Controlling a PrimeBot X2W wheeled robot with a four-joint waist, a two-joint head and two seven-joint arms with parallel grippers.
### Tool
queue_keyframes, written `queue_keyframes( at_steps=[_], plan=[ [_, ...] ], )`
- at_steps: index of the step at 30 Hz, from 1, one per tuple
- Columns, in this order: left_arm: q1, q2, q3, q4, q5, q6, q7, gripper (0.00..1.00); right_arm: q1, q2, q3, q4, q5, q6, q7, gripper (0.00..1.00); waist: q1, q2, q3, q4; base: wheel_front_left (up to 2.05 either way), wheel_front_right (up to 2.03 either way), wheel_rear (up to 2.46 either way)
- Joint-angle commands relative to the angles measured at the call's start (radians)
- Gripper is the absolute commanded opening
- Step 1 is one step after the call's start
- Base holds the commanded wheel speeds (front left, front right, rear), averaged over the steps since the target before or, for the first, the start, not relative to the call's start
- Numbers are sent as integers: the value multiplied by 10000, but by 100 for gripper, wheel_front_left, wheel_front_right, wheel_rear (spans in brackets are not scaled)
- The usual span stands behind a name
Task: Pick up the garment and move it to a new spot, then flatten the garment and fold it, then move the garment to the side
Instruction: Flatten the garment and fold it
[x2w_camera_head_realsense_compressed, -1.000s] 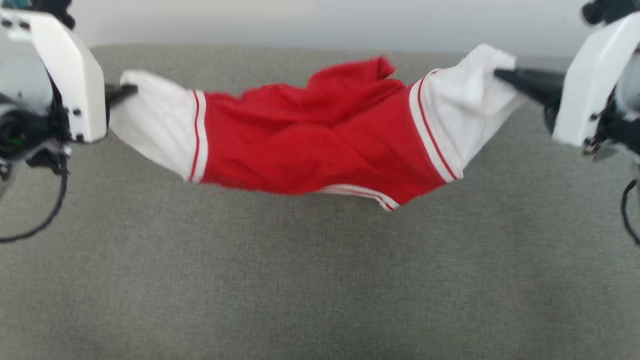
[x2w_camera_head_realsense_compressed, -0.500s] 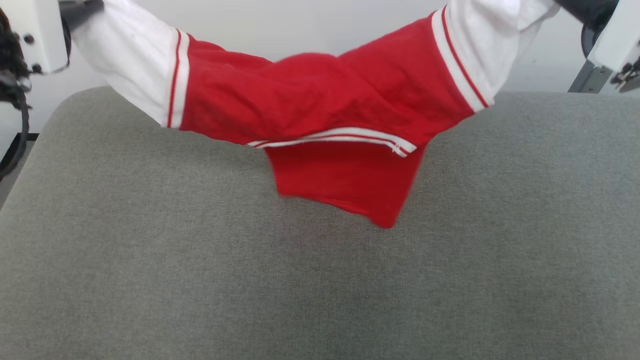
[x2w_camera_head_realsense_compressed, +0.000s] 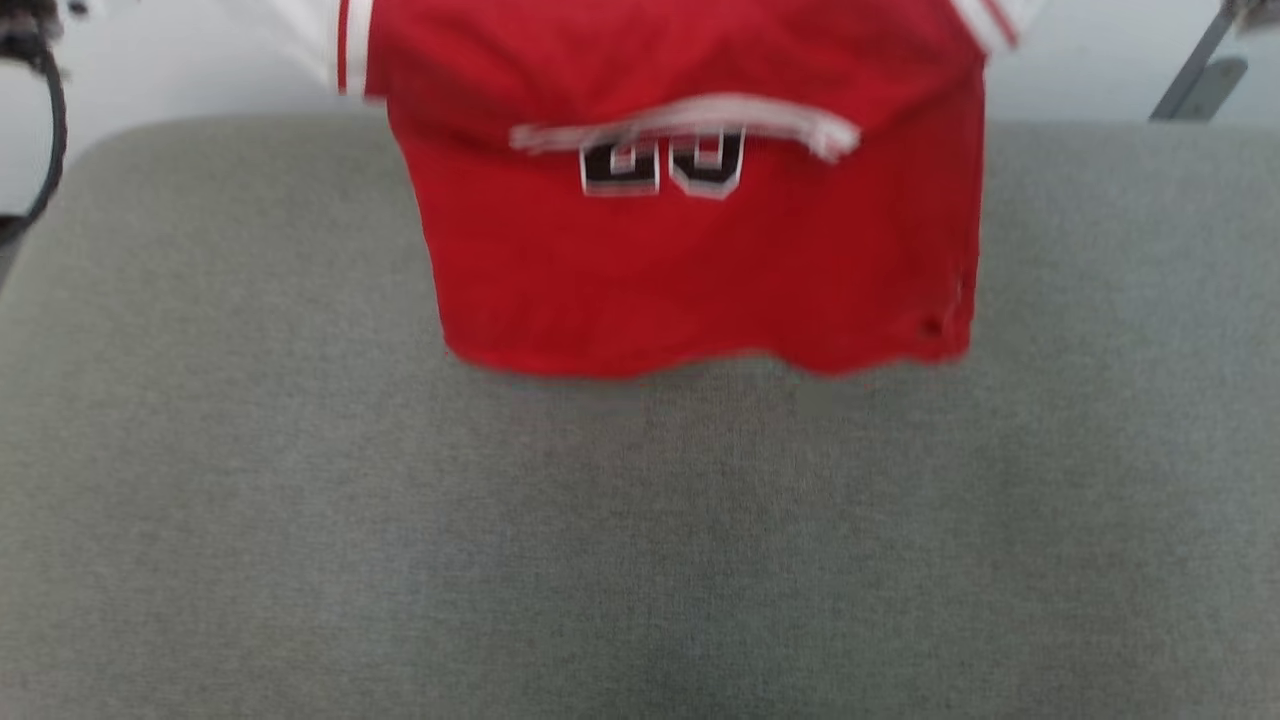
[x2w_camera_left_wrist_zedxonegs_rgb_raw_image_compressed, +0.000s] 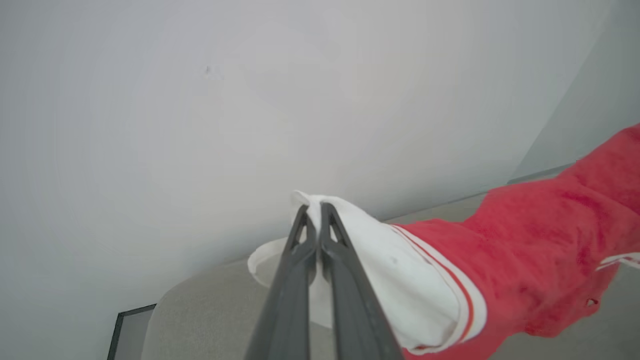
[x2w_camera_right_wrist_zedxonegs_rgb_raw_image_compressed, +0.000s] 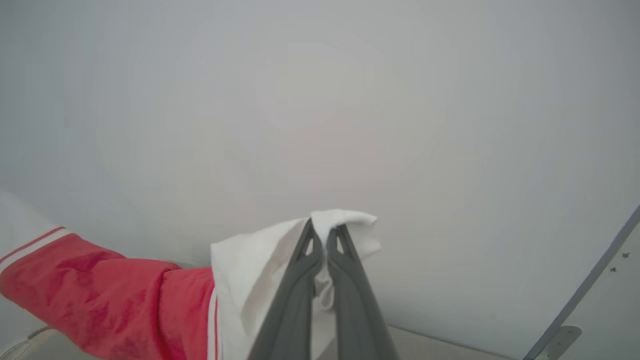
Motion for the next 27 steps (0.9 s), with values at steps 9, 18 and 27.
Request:
queue_keyframes(
  at_steps=[9, 18, 27],
  plan=[
    [-1989, -1001, 108, 1813, 1768, -219, -3439, 0, -2401, 354, 265, 2430, -2544, 1, -4730, 0, 0, -1, 1613, -203, 0, 0, 0],
    [-1847, -1818, -124, 3536, 2269, -725, -6301, 0, -2997, 680, 626, 5015, -3979, -1, -7451, 0, 0, -1, 2235, -156, 0, 0, 0],
    [-2, -2254, -707, 4692, 1454, -893, -5578, 0, -1799, 723, 1575, 6616, -2292, 1, -6387, 0, 0, -1, 2058, 33, 0, 0, 0]
  ],
)
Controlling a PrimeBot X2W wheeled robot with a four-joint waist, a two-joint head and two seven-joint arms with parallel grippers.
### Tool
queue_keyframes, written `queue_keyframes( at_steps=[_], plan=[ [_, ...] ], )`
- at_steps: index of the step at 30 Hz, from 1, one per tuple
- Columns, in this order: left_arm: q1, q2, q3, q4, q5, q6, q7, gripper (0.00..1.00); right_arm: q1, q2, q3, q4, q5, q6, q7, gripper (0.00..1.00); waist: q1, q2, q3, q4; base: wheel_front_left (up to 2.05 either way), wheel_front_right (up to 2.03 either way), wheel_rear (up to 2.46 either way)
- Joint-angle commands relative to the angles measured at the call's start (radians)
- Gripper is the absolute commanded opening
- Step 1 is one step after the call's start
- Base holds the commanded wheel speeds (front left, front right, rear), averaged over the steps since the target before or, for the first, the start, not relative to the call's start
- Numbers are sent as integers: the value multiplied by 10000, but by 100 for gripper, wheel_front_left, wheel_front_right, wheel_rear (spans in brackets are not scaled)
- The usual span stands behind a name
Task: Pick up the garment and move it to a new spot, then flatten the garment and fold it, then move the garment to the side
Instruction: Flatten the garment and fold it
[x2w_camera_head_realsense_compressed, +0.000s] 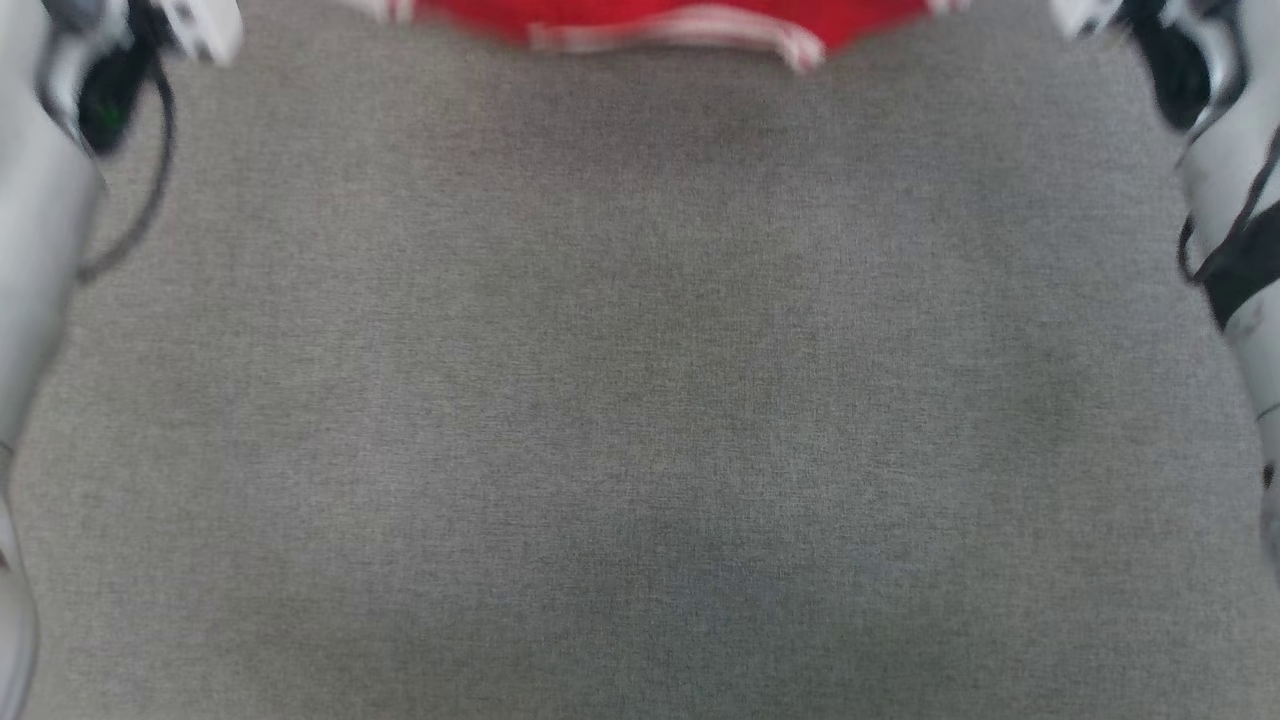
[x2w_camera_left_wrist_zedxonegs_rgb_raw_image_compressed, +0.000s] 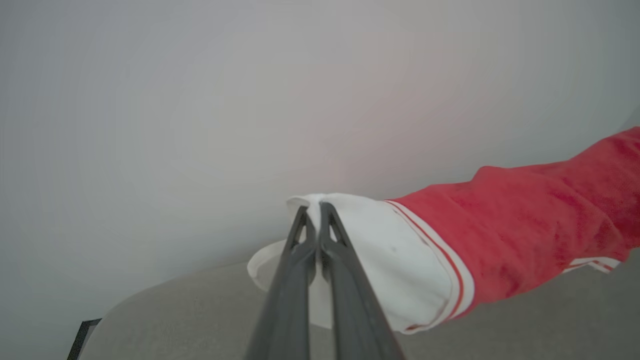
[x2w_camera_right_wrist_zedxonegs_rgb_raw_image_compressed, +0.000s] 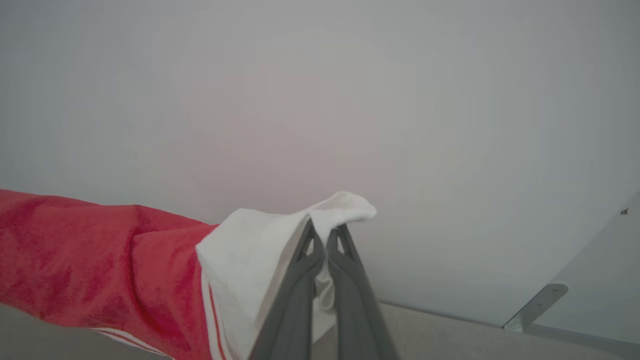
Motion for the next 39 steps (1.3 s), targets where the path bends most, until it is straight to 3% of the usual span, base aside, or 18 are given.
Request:
queue_keyframes(
  at_steps=[1, 7, 11, 18, 23, 28, 29, 39],
  plan=[
    [410, 43, -190, -50, -138, -42, 267, 0, 297, 76, 242, 81, 428, 1, 456, 0, 0, 0, -105, 29, 0, 0, 0],
    [1781, 299, -546, -603, -1449, -43, 2279, 0, 1479, -320, 1193, -475, 2051, -1, 2468, 0, 0, 0, -545, 140, 0, 0, 0],
    [2616, 796, -755, -1292, -2143, -45, 3464, 0, 2399, -765, 1700, -1345, 3036, 1, 3679, 0, 0, 0, -835, 194, 0, 0, 0],
    [4108, 1903, -779, -3031, -2813, 185, 4305, 0, 4277, -1906, 2172, -3311, 4263, 1, 5547, 0, 0, 0, -1386, 291, 0, 0, 0],
    [5291, 2951, -767, -5252, -3151, 1030, 4598, 0, 5768, -2733, 2108, -4935, 4910, 1, 6971, 0, 0, 0, -1726, 378, 0, 0, 0],
    [6592, 4189, -745, -7969, -3586, 2199, 4882, 0, 7314, -3408, 1588, -6601, 5305, -1, 8338, 0, 0, 0, -1944, 456, 0, 0, 0],
    [6592, 4189, -745, -7969, -3586, 2199, 4882, 0, 7314, -3408, 1588, -6601, 5305, -1, 8338, 0, 0, 0, -1944, 456, 0, 0, 0],
    [8857, 6178, -825, -12412, -4515, 4569, 4989, 0, 10398, -3639, -494, -9827, 5502, 1, 11353, 0, 0, 0, -1945, 566, 0, 0, 0]
  ],
)
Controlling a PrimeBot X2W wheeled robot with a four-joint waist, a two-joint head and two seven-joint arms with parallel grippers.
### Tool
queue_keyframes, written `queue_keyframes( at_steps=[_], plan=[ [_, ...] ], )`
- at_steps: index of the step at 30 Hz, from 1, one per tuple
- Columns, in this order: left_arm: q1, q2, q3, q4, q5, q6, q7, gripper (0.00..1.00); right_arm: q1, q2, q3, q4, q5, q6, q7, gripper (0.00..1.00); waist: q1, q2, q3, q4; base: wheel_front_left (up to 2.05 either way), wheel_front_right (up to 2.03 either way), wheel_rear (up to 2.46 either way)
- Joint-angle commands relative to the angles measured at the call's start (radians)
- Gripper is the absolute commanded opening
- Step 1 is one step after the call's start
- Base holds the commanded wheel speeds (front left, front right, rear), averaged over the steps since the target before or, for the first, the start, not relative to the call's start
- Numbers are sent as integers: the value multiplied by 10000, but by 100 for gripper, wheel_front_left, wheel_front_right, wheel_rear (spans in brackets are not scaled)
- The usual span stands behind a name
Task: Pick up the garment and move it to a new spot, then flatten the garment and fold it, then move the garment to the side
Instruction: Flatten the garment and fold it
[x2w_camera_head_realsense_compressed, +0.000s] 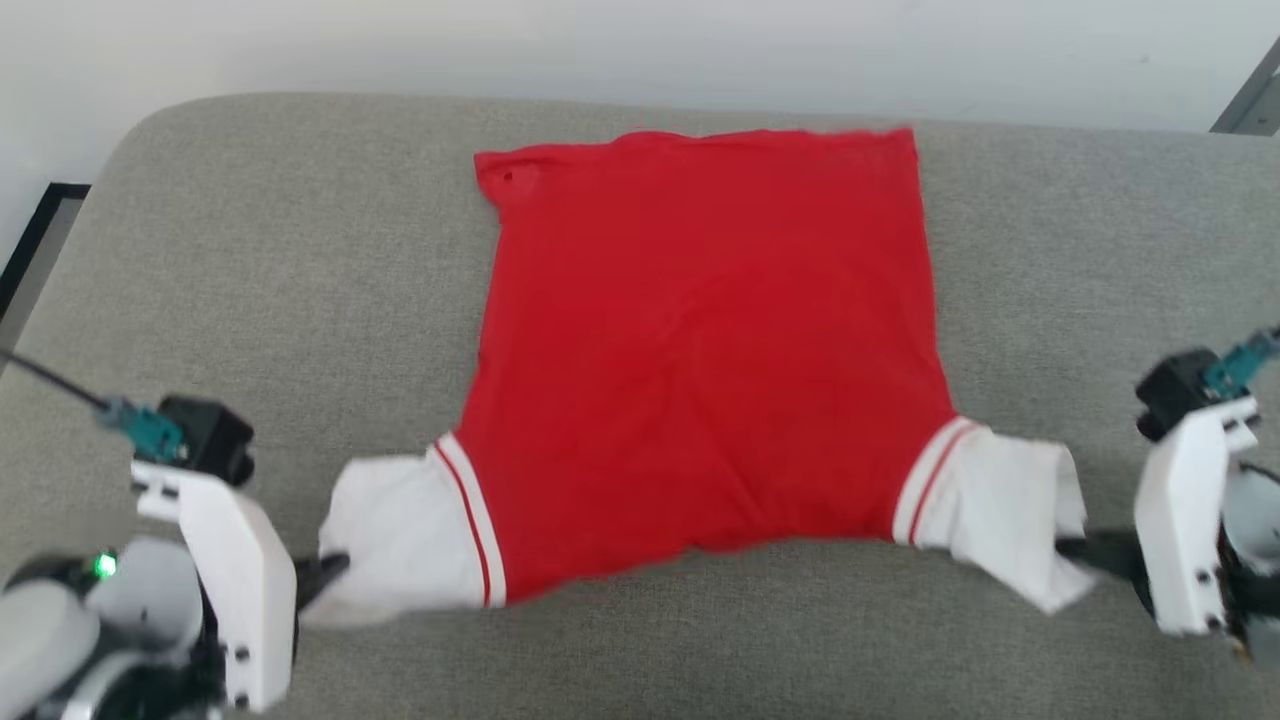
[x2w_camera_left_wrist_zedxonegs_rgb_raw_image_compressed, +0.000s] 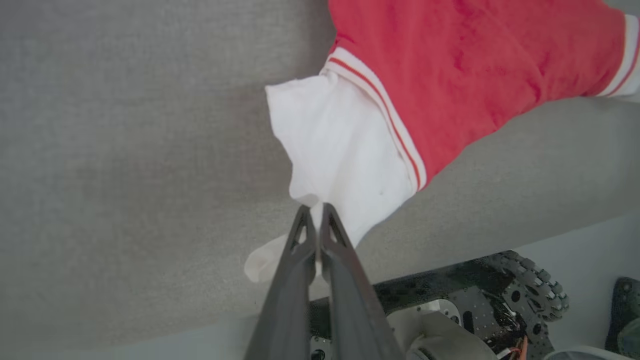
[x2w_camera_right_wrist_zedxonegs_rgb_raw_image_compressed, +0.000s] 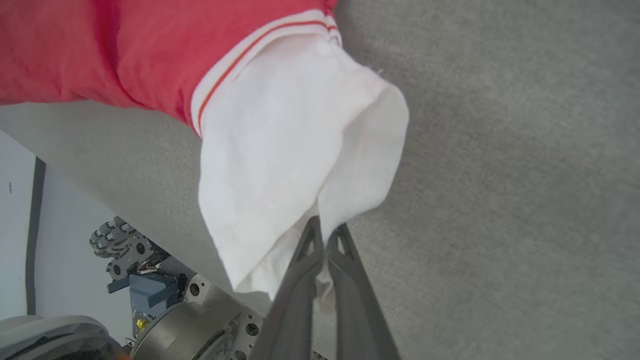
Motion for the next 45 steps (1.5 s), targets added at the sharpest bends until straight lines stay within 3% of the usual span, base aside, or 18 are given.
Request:
queue_keyframes(
  at_steps=[1, 6, 11, 18, 24, 25, 27, 28, 29, 30, 39, 43, 45],
  plan=[
    [242, 117, 20, -270, -101, 195, -69, 0, 332, 78, -212, -376, -131, 1, 319, 0, 0, 0, 47, 19, 0, 0, 0],
    [886, 660, -47, -1451, -380, 1014, -169, 0, 1724, 743, -1679, -2184, -675, -1, 1572, 0, 0, 0, 265, 102, 0, 0, 0],
    [1340, 619, -145, -1581, -430, 1227, -583, 0, 2742, 1670, -2514, -3331, -1669, -1, 2026, 0, 0, 0, 543, 167, 0, 0, 0],
    [1296, -219, -288, -388, -114, 512, -1123, 0, 2860, 2364, -2100, -2784, -2792, 1, 653, 0, 0, 0, 905, 176, 0, 0, 0],
    [1060, -1016, -344, 822, 190, -164, -1559, 0, 2544, 2271, -1273, -1437, -3269, 1, -793, 0, 0, 0, 1007, 103, 0, 0, 0],
    [1016, -1110, -362, 977, 247, -253, -1607, 0, 2504, 2233, -1172, -1214, -3307, 1, -971, 4, 0, 0, 1006, 94, 0, 0, 0],
    [947, -1272, -351, 1214, 304, -395, -1723, 0, 2395, 2159, -990, -954, -3289, -1, -1173, 25, 0, 0, 1002, 71, 0, 0, 0],
    [925, -1332, -345, 1322, 357, -442, -1800, 0, 2339, 2059, -933, -929, -3348, -1, -1241, 41, 0, 0, 995, 65, 0, 0, 0],
    [921, -1402, -325, 1406, 370, -510, -1882, 0, 2284, 2005, -899, -983, -3319, -2, -1261, 77, 0, 0, 987, 57, 0, 0, 0],
    [936, -1477, -296, 1474, 310, -557, -1952, 0, 2227, 1970, -913, -1089, -3238, -2, -1273, 100, 0, 0, 973, 47, 0, 0, 0],
    [861, -1858, -167, 1832, 587, -846, -2674, 0, 1684, 2306, -1961, -2778, -3529, 1, -1061, 100, 0, 0, 878, 127, 0, 0, 0],
    [764, -2141, -194, 2008, 717, -1031, -2883, 0, 798, 2898, -2604, -3063, -4167, 1, -1290, 100, 0, 0, 897, 220, 0, 0, 0],
    [671, -2370, -264, 2143, 854, -1147, -2933, 0, -190, 3316, -2843, -2640, -4654, 1, -1848, 100, 0, 0, 980, 328, 0, 0, 0]
  ],
)
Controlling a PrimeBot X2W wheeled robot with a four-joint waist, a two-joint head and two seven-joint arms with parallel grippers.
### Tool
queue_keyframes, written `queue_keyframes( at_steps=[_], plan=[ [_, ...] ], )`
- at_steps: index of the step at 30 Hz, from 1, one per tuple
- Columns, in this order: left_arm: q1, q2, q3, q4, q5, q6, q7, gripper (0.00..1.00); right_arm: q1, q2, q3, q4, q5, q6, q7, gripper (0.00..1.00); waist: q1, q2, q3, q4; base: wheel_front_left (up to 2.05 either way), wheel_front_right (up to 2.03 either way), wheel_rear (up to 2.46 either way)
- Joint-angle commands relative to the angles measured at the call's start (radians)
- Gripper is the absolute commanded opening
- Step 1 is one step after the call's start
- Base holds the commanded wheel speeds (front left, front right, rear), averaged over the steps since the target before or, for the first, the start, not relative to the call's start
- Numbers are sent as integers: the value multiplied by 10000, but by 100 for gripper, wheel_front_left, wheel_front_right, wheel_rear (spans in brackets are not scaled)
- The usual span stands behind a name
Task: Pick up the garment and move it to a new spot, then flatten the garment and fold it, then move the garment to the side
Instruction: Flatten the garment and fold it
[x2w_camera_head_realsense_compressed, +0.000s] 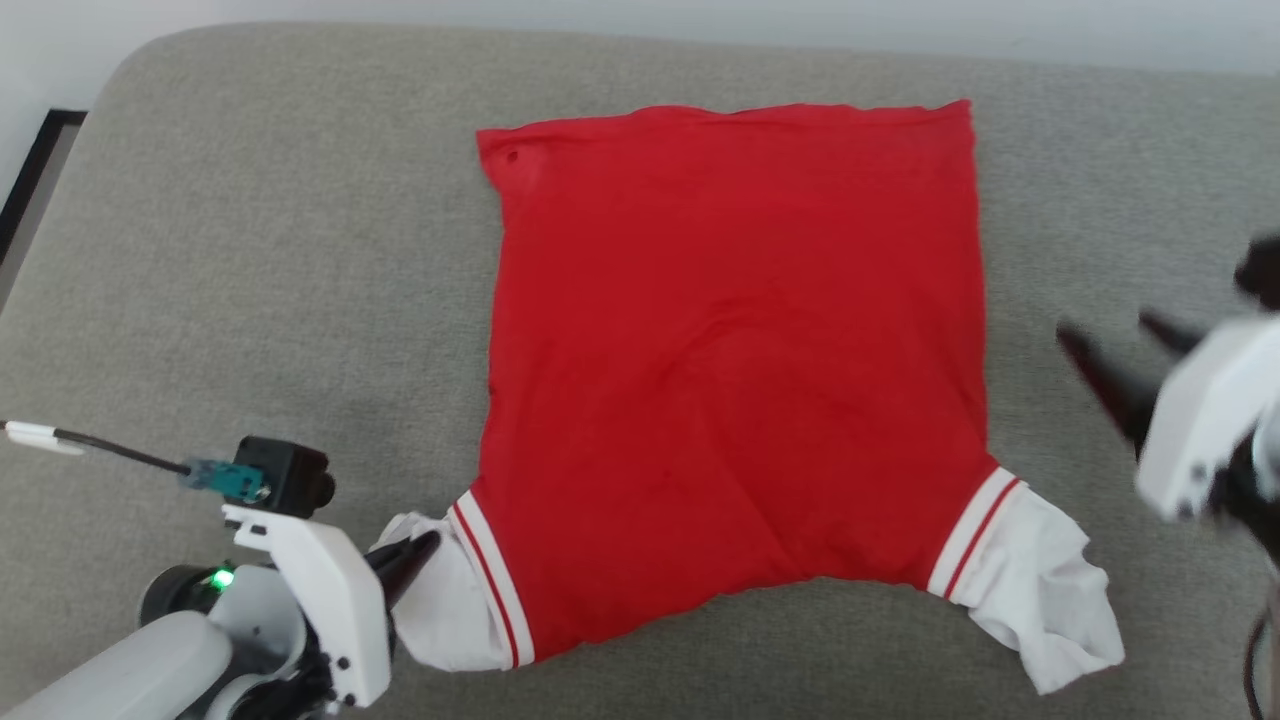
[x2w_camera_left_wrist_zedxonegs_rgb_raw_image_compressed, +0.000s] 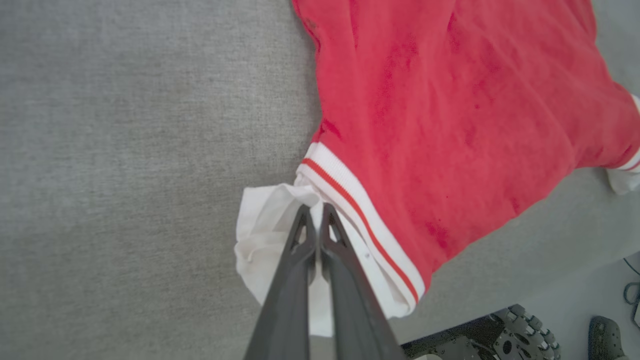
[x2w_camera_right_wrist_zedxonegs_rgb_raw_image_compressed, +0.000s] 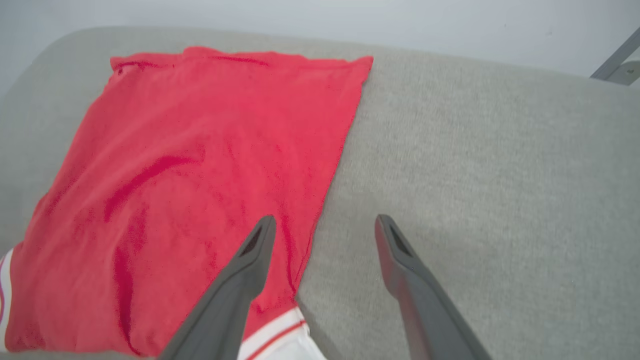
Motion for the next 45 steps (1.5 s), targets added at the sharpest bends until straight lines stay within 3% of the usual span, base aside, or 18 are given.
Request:
queue_keyframes(
  at_steps=[1, 11, 20, 28, 34, 35, 36, 40, 45],
  plan=[
    [-172, -167, -21, 71, 121, -97, -43, 0, -559, 161, -74, 346, -273, 1, -365, 100, 0, -1, 89, 105, 0, 0, 0],
    [-911, -1012, -294, 591, 458, -682, 165, 0, -4170, -64, 34, 4208, -1188, -1, -1779, 100, 0, -1, 721, 969, 0, 0, 0],
    [-1572, -1906, -530, 1280, 700, -1343, 310, 0, -6684, -567, -533, 8342, -2528, 1, -2080, 100, 0, -1, 1367, 1988, 0, 0, 0],
    [-1984, -2650, -713, 2003, 841, -1900, 243, 0, -7852, -688, -1563, 11182, -3712, 1, -1059, 100, 0, -1, 1906, 2729, 0, 0, 0],
    [-2114, -2953, -779, 2443, 852, -2178, 205, 0, -7419, -731, -1809, 12647, -4369, -4, -208, 100, 0, -1, 2092, 2963, 0, 0, 0],
    [-2121, -2987, -784, 2520, 860, -2200, 186, 0, -7318, -685, -1795, 12905, -4465, -4, -38, 87, 0, -1, 2108, 2979, 0, 0, 0],
    [-2124, -3025, -779, 2608, 842, -2252, 183, 0, -7252, -714, -1827, 13068, -4519, -4, 64, 0, 0, -1, 2117, 2992, 0, 0, 0],
    [-2180, -3100, -697, 2892, 746, -2342, 72, 0, -7476, -850, -1852, 13081, -4690, -4, -99, 0, 0, -1, 2127, 2896, 0, 0, 0],
    [-2081, -2852, -500, 3126, 647, -2374, -113, 0, -7845, -701, -857, 12725, -4300, 1, -74, 0, 0, -1, 1946, 2418, 0, 0, 0]
  ],
)
